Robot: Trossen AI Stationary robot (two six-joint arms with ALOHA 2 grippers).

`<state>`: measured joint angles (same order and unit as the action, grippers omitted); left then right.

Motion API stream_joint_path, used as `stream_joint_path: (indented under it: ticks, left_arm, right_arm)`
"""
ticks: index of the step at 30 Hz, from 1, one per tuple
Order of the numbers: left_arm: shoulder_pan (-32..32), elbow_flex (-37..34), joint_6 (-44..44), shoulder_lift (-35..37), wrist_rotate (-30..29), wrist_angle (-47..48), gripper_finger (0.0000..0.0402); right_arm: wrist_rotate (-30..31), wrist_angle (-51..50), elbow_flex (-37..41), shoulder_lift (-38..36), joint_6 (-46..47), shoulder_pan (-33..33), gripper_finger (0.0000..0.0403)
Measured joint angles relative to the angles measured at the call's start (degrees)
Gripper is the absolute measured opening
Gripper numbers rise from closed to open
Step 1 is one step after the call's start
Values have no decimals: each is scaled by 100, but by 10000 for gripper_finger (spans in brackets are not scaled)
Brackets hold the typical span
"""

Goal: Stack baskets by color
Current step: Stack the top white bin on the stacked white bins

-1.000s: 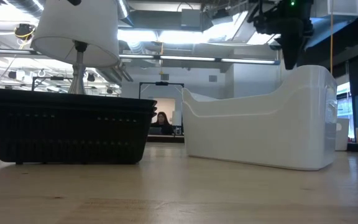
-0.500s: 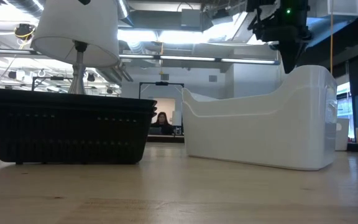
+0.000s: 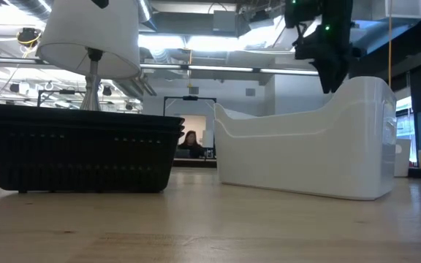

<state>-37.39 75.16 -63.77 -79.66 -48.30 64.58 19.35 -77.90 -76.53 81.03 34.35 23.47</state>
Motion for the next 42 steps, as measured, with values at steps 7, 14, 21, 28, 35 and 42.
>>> stream_joint_path:
  ticks: [7, 14, 21, 28, 35, 42]
  left_arm:
    - [0, 0, 0, 0, 38, 2, 0]
    - [-2, 0, -2, 0, 212, 2, 0]
    - [-2, 0, -13, 0, 254, -71, 0]
    - [-2, 0, -13, 0, 254, -119, 0]
    - [-2, 0, -15, 0, 255, -121, 0]
    - [-4, 0, -17, 0, 254, -122, 0]
  right_arm:
    - [-565, 358, 256, 29, 286, 614, 133]
    - [-533, 1175, 1194, 38, -150, 1101, 132]
    - [-505, 2483, 1824, 35, -173, 1673, 132]
    - [-952, 3517, 2374, 35, -370, 2018, 132]
    - [-725, 3546, 2532, 35, -639, 2295, 132]
    - [-954, 3617, 2549, 35, -781, 2335, 132]
